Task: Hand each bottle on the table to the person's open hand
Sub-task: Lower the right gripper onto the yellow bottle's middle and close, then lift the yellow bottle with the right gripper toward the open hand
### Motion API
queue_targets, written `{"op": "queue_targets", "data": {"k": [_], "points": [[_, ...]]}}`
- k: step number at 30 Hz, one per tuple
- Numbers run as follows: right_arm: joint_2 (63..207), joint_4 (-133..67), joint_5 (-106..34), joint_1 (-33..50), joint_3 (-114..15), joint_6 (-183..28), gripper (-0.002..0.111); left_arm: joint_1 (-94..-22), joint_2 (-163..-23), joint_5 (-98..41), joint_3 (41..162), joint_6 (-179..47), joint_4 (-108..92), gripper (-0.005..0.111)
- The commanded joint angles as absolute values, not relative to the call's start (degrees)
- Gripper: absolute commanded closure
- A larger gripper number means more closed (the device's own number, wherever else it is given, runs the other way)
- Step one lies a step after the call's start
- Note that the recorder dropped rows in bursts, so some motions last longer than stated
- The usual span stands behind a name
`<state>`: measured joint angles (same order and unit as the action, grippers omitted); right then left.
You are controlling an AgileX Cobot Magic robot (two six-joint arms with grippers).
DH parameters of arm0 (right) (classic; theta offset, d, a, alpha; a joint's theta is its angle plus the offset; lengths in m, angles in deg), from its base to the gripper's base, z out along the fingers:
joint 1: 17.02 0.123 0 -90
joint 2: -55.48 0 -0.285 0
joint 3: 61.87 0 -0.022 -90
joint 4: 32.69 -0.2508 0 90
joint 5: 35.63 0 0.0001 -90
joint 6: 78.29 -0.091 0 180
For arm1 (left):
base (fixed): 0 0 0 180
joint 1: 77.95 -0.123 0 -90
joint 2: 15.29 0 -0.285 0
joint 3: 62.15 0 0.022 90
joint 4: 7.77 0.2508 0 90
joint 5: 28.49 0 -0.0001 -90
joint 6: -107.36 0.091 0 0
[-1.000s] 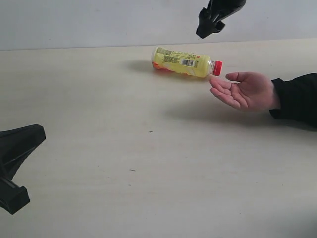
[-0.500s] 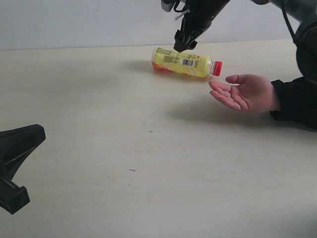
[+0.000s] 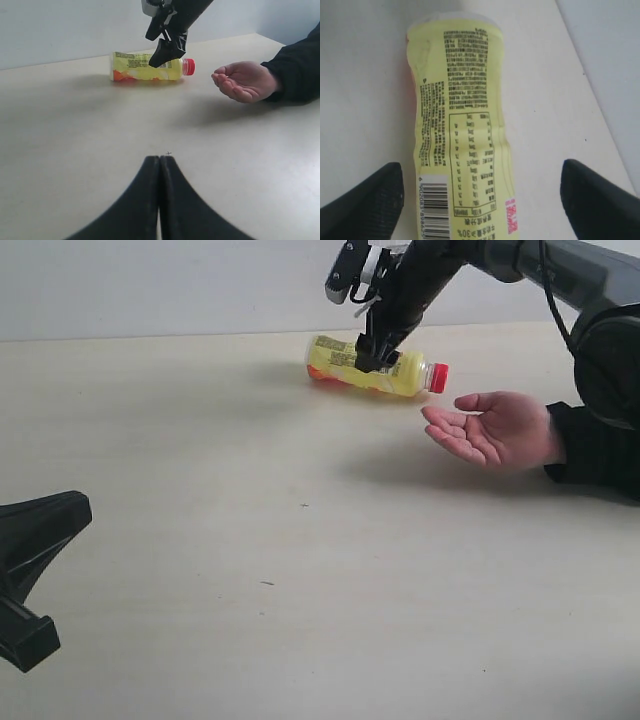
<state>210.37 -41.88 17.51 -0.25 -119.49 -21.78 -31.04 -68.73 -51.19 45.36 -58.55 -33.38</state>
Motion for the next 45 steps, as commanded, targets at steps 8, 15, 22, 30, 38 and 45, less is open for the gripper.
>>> {"op": "queue_targets", "data": {"k": [8, 15, 22, 30, 38, 45], "points": [[213.2, -41.5, 14.8, -0.3, -120.0, -20.9, 0.029, -31.2, -68.4, -52.2, 45.2, -59.0, -33.9, 0.107], [213.3, -41.5, 13.5, -0.3, -120.0, -20.9, 0.030, -31.2, -68.4, -52.2, 45.2, -59.0, -33.9, 0.107], [214.8, -41.6, 13.9, -0.3, -120.0, -20.8, 0.030, -31.2, -68.4, -52.2, 45.2, -59.0, -33.9, 0.107], [215.3, -41.5, 13.9, -0.3, -120.0, -20.3, 0.035, -31.2, -68.4, -52.2, 45.2, -59.0, -33.9, 0.107], [215.3, -41.5, 13.8, -0.3, -120.0, -20.3, 0.086, -31.2, -68.4, -52.2, 45.2, -59.0, -33.9, 0.107], [213.9, -41.6, 13.9, -0.3, -120.0, -22.2, 0.108, -31.2, -68.4, -52.2, 45.2, -59.0, -33.9, 0.107]]}}
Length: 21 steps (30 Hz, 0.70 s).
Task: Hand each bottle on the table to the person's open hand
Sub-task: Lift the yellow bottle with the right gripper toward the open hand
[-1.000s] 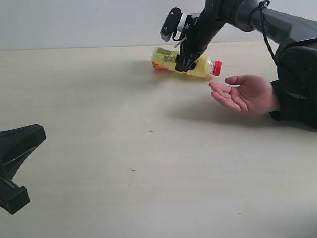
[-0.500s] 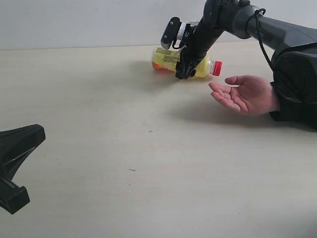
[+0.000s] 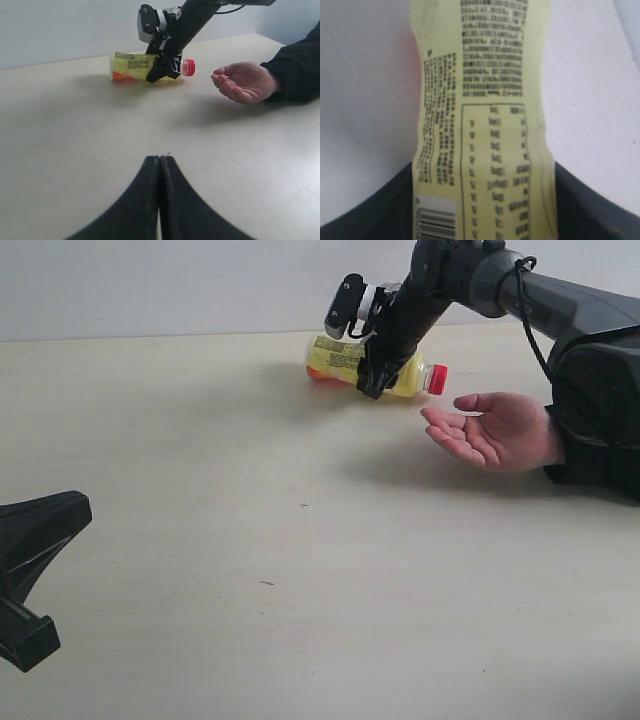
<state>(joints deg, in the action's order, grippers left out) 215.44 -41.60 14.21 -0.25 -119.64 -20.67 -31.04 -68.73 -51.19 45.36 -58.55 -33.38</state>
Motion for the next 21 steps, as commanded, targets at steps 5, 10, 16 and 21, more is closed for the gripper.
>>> {"op": "queue_targets", "data": {"k": [5, 10, 16, 21], "points": [[210.2, -41.6, 13.9, -0.3, -120.0, -31.5, 0.108, -31.2, -68.4, -52.2, 45.2, -59.0, -33.9, 0.107], [205.5, -41.6, 16.1, -0.3, -120.0, -39.9, 0.108, -31.2, -68.4, -52.2, 45.2, -59.0, -33.9, 0.107], [198.8, -40.1, 27.2, -0.3, -120.0, -53.7, 0.108, -31.2, -68.4, -52.2, 45.2, -59.0, -33.9, 0.107], [196.1, -38.0, 34.3, -0.4, -120.0, -61.7, 0.108, -31.2, -68.4, -52.2, 45.2, -59.0, -33.9, 0.107]]}}
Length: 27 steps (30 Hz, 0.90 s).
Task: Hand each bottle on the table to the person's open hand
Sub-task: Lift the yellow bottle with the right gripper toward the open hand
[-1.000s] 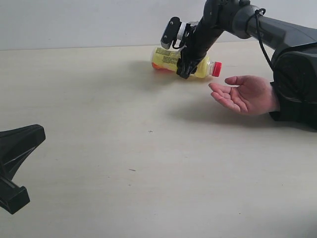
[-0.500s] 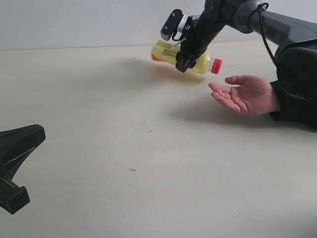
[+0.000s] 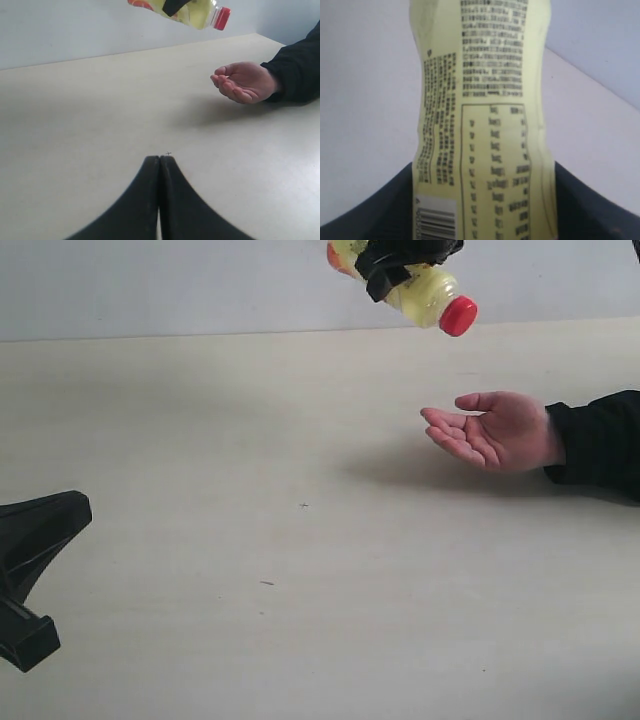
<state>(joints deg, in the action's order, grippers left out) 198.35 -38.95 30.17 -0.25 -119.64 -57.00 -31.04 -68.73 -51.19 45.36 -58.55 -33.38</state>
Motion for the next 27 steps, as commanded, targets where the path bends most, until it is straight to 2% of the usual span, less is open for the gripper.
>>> {"op": "queue_targets", "data": {"k": [1, 6, 14, 27], "points": [[195.6, -38.0, 34.3, -0.4, -120.0, -63.0, 0.108, -31.2, -68.4, -52.2, 45.2, -59.0, -33.9, 0.107], [190.9, -37.1, 34.3, -0.4, -116.4, -69.7, 0.108, -31.2, -68.4, -52.2, 45.2, -59.0, -33.9, 0.107], [177.4, -34.9, 34.3, -0.4, -97.5, -73.5, 0.108, -31.2, -68.4, -52.2, 45.2, -59.0, -33.9, 0.107], [156.6, -35.2, 14.4, -0.4, -64.7, -81.5, 0.108, -31.2, -68.4, -52.2, 45.2, -59.0, -33.9, 0.107]]}}
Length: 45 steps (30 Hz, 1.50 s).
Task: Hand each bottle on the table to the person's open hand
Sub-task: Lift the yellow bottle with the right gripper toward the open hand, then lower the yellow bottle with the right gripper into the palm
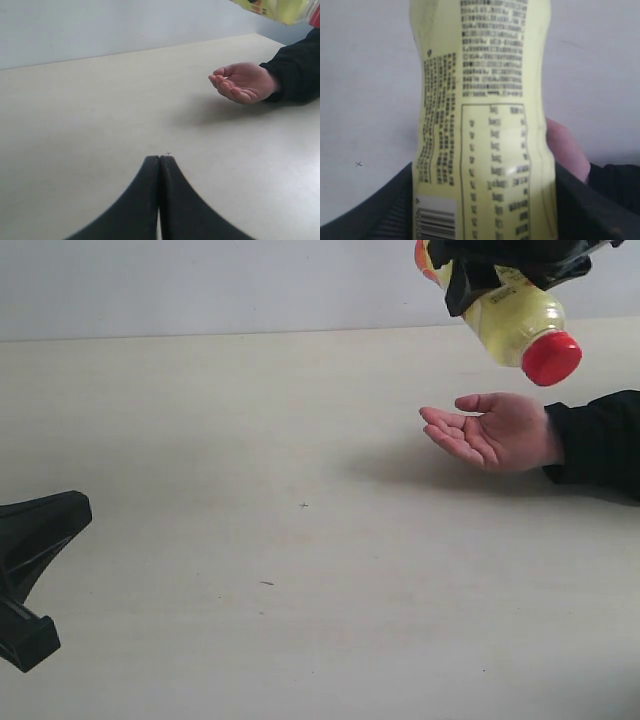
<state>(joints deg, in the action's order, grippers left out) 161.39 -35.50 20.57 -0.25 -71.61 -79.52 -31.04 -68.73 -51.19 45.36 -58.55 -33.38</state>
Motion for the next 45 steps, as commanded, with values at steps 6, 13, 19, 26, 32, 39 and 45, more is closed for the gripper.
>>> {"op": "queue_targets", "data": {"k": [6, 13, 19, 26, 32, 39, 45], "points": [[153.7, -35.1, 10.3, -0.4, -57.3, -82.9, 0.108, -31.2, -68.4, -52.2, 45.2, -59.0, -33.9, 0.107], [153.6, -31.8, 5.9, -0.4, -54.7, -87.5, 0.108, -31.2, -68.4, -52.2, 45.2, -58.8, -33.9, 0.107], [153.6, -31.6, 4.3, -0.4, -54.7, -87.6, 0.108, -31.2, -68.4, -52.2, 45.2, -58.8, -33.9, 0.107], [153.8, -31.6, 3.5, -0.4, -54.7, -87.6, 0.108, -31.2, -68.4, -52.2, 45.2, -58.8, -33.9, 0.107], [156.0, -31.5, 3.4, -0.4, -54.7, -87.9, 0.108, -31.2, -68.4, -52.2, 45.2, -58.8, -33.9, 0.107], [159.2, -30.6, 2.4, -0.4, -54.7, -89.1, 0.108, -31.2, -68.4, -52.2, 45.2, -58.8, -33.9, 0.107], [161.7, -29.6, 1.8, -0.4, -54.7, -89.3, 0.108, -31.2, -68.4, -52.2, 45.2, -58.8, -33.9, 0.107]]}}
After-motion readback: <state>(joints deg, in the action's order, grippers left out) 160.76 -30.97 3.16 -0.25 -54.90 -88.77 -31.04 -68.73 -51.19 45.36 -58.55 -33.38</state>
